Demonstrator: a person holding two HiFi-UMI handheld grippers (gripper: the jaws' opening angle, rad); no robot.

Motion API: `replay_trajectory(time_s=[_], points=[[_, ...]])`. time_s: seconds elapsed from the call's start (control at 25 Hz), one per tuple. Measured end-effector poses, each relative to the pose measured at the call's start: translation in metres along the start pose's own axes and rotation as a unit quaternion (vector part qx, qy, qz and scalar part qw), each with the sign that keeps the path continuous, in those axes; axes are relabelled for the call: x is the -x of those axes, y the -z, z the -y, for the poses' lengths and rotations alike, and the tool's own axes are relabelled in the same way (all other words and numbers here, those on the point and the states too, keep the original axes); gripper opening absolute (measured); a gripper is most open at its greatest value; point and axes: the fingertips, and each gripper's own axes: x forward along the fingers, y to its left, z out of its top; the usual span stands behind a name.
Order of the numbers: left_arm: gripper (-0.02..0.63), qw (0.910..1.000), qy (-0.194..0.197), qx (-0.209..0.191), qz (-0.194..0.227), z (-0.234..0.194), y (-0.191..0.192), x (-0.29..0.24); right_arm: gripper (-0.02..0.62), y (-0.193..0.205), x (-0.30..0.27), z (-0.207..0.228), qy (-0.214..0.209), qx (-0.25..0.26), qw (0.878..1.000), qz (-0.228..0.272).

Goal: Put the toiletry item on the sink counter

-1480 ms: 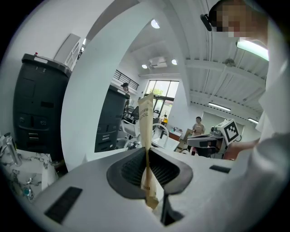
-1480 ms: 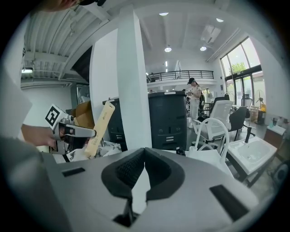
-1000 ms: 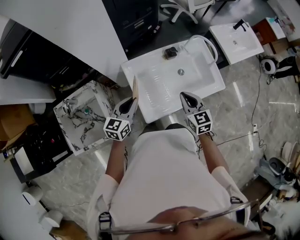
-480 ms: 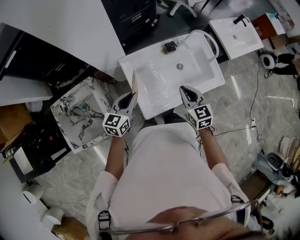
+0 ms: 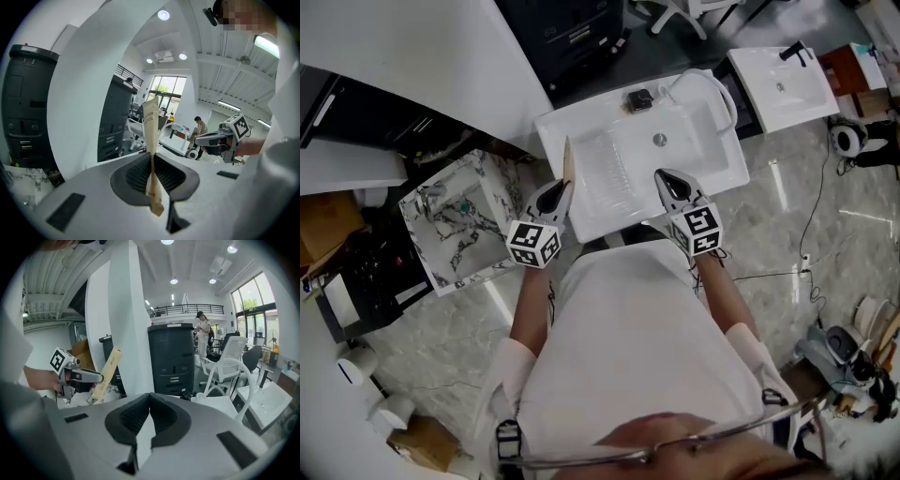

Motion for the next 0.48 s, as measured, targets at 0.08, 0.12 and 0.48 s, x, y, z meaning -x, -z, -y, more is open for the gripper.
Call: replay_trajectory(time_s=[0.08, 0.12, 0.48], points=[[0.031, 0.9999, -0.010, -0.004, -0.007, 0.001, 0.001, -0.010, 0.006, -0.002, -0.004, 0.008, -0.012, 0.000, 1.000, -0.001], [0.031, 0.9998, -0.014, -0.005, -0.011, 0.002, 0.001, -0.016, 0.006, -0.003, -0.006, 0.012, -0.018, 0.000, 1.000, -0.001], [0.031, 0.9982, -0.042, -0.020, -0.039, -0.002, -0.001, -0.065, 0.006, 0.005, -0.029, 0.040, -0.059, -0.003, 0.998, -0.019]])
